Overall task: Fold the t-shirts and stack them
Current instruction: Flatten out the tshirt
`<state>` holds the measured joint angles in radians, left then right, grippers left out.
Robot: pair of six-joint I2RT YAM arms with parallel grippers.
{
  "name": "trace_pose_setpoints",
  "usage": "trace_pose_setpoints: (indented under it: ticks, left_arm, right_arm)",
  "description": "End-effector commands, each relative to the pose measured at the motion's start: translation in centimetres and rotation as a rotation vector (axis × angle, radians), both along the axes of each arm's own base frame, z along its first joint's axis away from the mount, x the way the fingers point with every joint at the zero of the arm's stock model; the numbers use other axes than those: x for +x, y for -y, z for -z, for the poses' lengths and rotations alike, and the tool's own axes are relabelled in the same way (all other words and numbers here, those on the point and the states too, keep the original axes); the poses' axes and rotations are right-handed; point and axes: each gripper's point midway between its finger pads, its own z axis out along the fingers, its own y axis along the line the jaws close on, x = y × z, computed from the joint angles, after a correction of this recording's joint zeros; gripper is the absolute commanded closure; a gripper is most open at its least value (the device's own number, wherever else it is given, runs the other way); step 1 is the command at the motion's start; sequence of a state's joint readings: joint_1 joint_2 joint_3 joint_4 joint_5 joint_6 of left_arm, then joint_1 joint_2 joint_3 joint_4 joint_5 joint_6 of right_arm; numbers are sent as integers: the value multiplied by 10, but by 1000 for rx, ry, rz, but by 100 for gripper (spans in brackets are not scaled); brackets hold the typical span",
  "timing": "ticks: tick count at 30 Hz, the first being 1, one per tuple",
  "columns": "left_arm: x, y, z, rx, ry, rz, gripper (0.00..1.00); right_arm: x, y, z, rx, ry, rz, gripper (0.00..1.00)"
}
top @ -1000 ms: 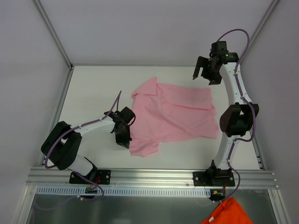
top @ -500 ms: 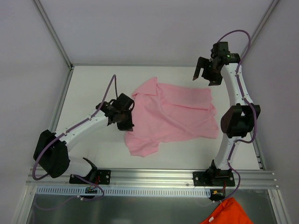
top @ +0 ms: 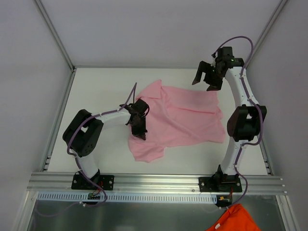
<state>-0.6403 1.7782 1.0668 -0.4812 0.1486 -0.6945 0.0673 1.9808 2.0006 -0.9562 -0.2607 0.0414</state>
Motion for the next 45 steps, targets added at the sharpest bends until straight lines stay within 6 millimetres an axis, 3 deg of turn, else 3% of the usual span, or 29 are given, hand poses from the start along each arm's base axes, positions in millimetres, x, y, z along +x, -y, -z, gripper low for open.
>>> trace_pose_setpoints:
  ticks: [1, 4, 11, 16, 20, 24, 27, 31, 34, 37, 38, 40, 41, 45]
  left_arm:
    - [-5, 8, -2, -59, -24, 27, 100]
    - [-19, 5, 2, -57, -76, 21, 100]
    - [-57, -39, 7, 42, -121, -30, 100]
    - [-62, -56, 2, 92, -135, -66, 100]
    - [-63, -57, 6, 93, -145, -76, 100]
    - [-47, -48, 0, 75, -110, -64, 100]
    - [-41, -50, 0, 119, -121, -57, 100]
    - [-40, -50, 0, 115, -118, -58, 100]
    - [-25, -37, -10, 57, -61, -20, 100]
    - [9, -15, -38, -15, 64, 21, 100]
    - [30, -3, -59, -46, 130, 28, 100]
    - [51, 6, -72, -55, 171, 47, 100]
    - [73, 17, -90, -86, 218, 42, 100]
    - [122, 32, -115, -90, 281, 27, 100]
  right_arm:
    - [13, -12, -7, 77, 53, -38, 0]
    - [20, -17, -8, 106, 56, -39, 0]
    - [28, -6, -10, 81, 52, -10, 3]
    - [26, 7, -23, 58, 80, 23, 0]
    - [20, 11, -28, 34, 92, 16, 0]
    - [13, 9, -20, 41, 65, 1, 11]
    - [9, 11, -11, 37, 26, 3, 11]
    - [6, 10, -14, 48, 29, -2, 10]
    - [1, 3, -17, 77, 35, -24, 15]
    - [-6, -2, -16, 88, 40, -51, 25]
    - [-8, -3, -15, 87, 40, -55, 28]
    - [-12, -4, -15, 91, 46, -59, 27]
    - [-14, -6, -16, 91, 48, -64, 25]
    - [-25, -8, -21, 94, 50, -70, 24]
